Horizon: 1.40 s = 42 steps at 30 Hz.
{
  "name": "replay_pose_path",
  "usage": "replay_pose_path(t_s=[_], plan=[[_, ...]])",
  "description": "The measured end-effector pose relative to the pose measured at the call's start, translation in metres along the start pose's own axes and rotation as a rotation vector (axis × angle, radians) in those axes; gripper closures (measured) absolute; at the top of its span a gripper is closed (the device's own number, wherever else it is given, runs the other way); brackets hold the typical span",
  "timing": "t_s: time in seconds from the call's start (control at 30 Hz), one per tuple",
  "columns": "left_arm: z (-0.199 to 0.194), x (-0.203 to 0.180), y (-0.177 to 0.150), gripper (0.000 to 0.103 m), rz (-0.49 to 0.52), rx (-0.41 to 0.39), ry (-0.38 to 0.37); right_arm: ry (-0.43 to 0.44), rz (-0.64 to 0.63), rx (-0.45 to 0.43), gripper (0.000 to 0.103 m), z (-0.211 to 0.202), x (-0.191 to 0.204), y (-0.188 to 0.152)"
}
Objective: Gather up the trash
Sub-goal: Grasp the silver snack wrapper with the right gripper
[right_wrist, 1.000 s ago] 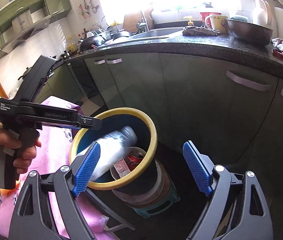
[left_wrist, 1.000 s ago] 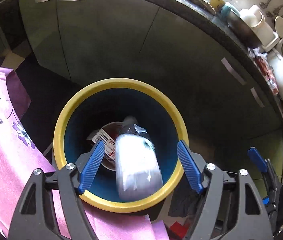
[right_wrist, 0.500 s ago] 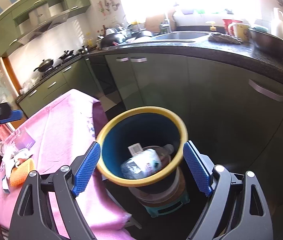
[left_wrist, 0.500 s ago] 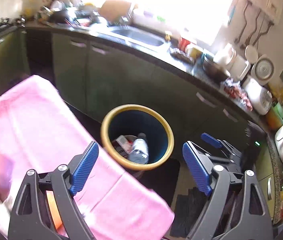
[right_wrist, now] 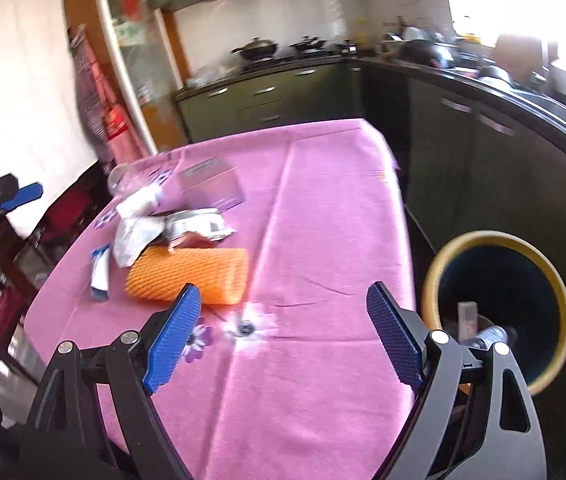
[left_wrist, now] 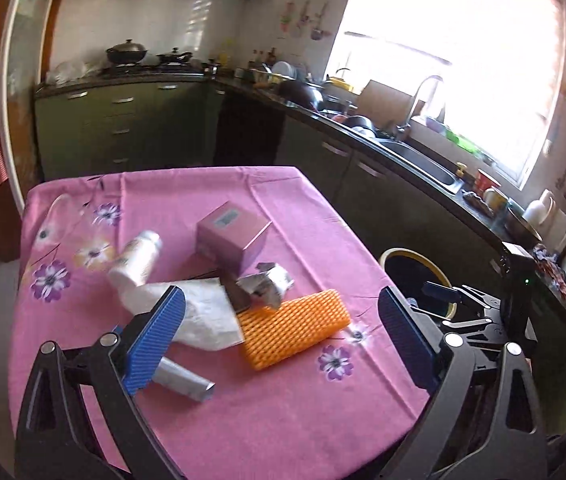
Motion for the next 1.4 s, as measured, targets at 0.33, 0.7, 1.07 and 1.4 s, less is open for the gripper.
replay_pose_path(t_s=[0.33, 0.7, 1.07, 1.4], plan=[[-0.009, 0.057, -0.034, 0.010, -0.113, 0.014, 0.029, 0.137, -0.129, 0.121, 0.019, 0.091, 0.064, 0.043], [-0.009, 0.066, -0.045, 0.010, -0.111, 0.023, 0.007, 0.253, -0.094, 0.290, 0.019, 0.169, 0.034, 0.072], [-0.002, 0.069, -0.051, 0.010, -0.127, 0.040, 0.001, 0.245, -0.103, 0.303, 0.023, 0.185, 0.032, 0.073], [0.000, 0.066, -0.052, 0.010, -0.128, 0.048, 0.000, 0.248, -0.122, 0.241, 0.043, 0.164, 0.038, 0.074]])
Point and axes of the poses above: each gripper's, at about its wrist camera, not at the fingertips, and z roughly the way its jaws point, x to its left, y to its top, the point moved 4 cm from there along z, roughly the way its jaws point, and after that the axes turned 7 degrees about y, right-handed, at the moved point
